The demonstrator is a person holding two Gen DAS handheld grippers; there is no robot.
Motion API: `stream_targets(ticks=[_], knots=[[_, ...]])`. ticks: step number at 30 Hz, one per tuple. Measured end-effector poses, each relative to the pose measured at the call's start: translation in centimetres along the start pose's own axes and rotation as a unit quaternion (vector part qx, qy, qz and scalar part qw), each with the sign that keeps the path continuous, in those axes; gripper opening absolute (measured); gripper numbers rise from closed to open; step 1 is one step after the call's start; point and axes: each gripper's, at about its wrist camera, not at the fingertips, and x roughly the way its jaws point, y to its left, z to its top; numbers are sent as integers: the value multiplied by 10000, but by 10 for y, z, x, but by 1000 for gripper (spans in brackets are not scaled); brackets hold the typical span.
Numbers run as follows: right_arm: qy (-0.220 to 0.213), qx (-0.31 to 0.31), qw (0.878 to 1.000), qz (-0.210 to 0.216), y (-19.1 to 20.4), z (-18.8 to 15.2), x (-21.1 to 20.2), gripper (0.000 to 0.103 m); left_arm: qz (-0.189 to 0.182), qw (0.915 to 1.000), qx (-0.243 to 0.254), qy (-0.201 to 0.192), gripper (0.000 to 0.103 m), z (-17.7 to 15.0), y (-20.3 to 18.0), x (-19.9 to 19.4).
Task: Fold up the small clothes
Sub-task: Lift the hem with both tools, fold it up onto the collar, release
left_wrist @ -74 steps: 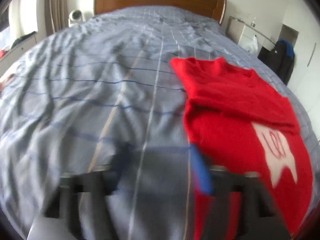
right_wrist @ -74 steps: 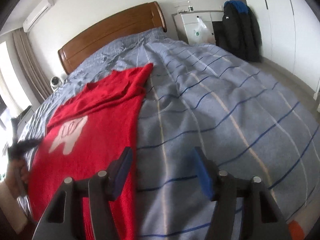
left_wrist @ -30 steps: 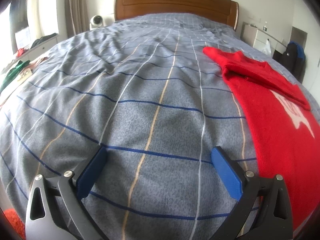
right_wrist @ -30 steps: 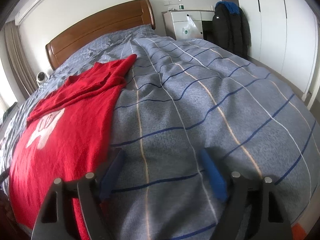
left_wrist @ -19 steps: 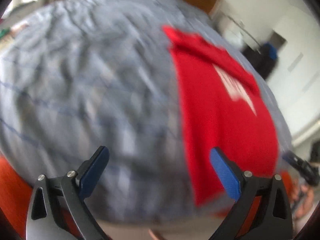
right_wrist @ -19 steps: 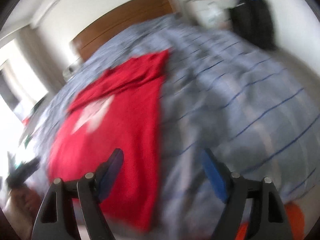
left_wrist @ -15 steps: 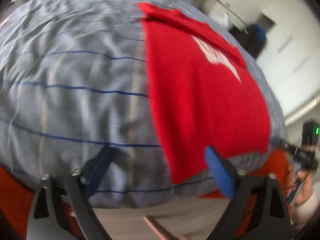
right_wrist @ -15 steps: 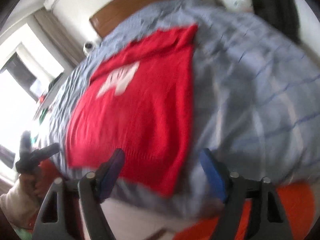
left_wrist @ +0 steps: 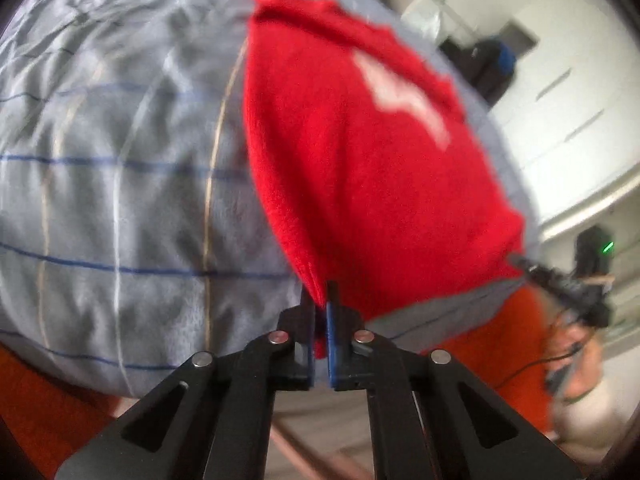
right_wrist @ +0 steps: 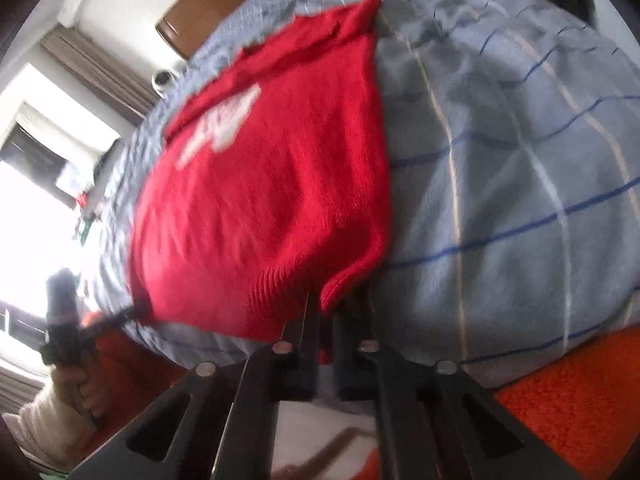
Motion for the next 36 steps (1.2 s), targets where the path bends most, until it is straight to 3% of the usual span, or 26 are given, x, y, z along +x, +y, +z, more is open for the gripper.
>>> stream_targets(ticks=[5, 9, 15, 21, 24, 26, 27, 28, 29, 31, 33, 36], knots=[[-671, -81, 9976, 150, 11, 46, -21, 5, -454, 9957, -454, -671, 2, 64, 5, -25], [-1177, -291, 9926, 80, 19, 117, -12, 5, -122, 9929, -279, -1153, 2, 149, -1, -6], [-1321, -212, 9910, 80, 25, 239, 41, 5, 530, 9913, -180, -1191, 2, 269, -2, 53], [-1123, 132, 9934, -165, 4, 319, 101, 5, 719, 9916, -406, -995, 4, 328, 8, 103], [-1038, 278, 9941, -148, -8, 337, 127, 6, 959, 9902, -360, -949, 18, 342, 10, 121], [-1062, 495, 9931, -31, -21, 343, 135, 13, 1207, 9861, -518, -1019, 71, 347, 18, 123], [-1216, 622, 9906, -60, -25, 344, 135, 32, 1286, 9826, -626, -1184, 79, 349, 22, 119], [-1371, 709, 9880, -83, -29, 344, 131, 44, 1301, 9790, -731, -1386, 86, 348, 26, 111], [-1557, 801, 9845, -51, -32, 343, 123, 56, 1251, 9765, -816, -1551, 87, 345, 30, 103], [-1723, 789, 9818, -138, -32, 342, 110, 56, 1216, 9765, -890, -1539, 87, 339, 37, 92], [-1723, 400, 9839, -262, -21, 336, 96, 56, 1308, 9772, -804, -1468, 87, 328, 36, 85], [-1491, -354, 9882, 30, 8, 318, 86, 56, 1663, 9756, -360, -1386, 87, 303, 20, 73]])
